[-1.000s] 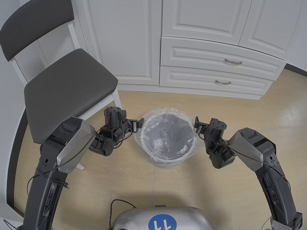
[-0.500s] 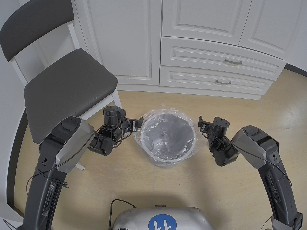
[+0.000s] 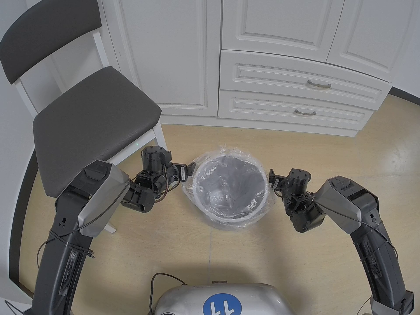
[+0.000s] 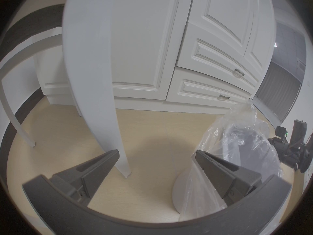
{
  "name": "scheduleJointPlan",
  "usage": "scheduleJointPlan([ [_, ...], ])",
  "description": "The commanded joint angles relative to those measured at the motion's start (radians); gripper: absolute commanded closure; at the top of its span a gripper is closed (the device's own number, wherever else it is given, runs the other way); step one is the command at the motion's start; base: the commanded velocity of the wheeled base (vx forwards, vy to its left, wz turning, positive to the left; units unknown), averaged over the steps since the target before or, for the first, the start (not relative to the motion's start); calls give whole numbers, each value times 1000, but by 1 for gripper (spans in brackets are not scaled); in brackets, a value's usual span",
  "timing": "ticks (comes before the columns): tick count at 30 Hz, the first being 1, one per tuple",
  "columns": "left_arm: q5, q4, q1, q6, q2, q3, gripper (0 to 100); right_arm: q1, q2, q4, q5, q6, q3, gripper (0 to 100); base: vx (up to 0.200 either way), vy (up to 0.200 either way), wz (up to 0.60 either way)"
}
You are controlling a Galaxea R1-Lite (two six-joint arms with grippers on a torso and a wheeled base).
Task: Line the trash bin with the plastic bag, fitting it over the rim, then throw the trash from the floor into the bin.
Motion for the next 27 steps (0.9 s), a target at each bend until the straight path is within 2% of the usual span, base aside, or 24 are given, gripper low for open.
scheduleJointPlan([
  [1, 1, 3, 1, 0, 12, -3, 0, 2, 15, 13, 3, 12, 1, 0, 0, 0, 0],
  [14, 3, 46, 8, 1, 7, 11, 0, 5, 22, 23, 3, 16, 5, 0, 0, 0, 0],
  [19, 3, 104, 11, 6, -19, 42, 0, 5, 25, 63, 3, 18, 10, 0, 0, 0, 0],
  [27, 3, 112, 11, 9, -11, 43, 0, 5, 19, 114, 0, 27, 11, 0, 0, 0, 0],
])
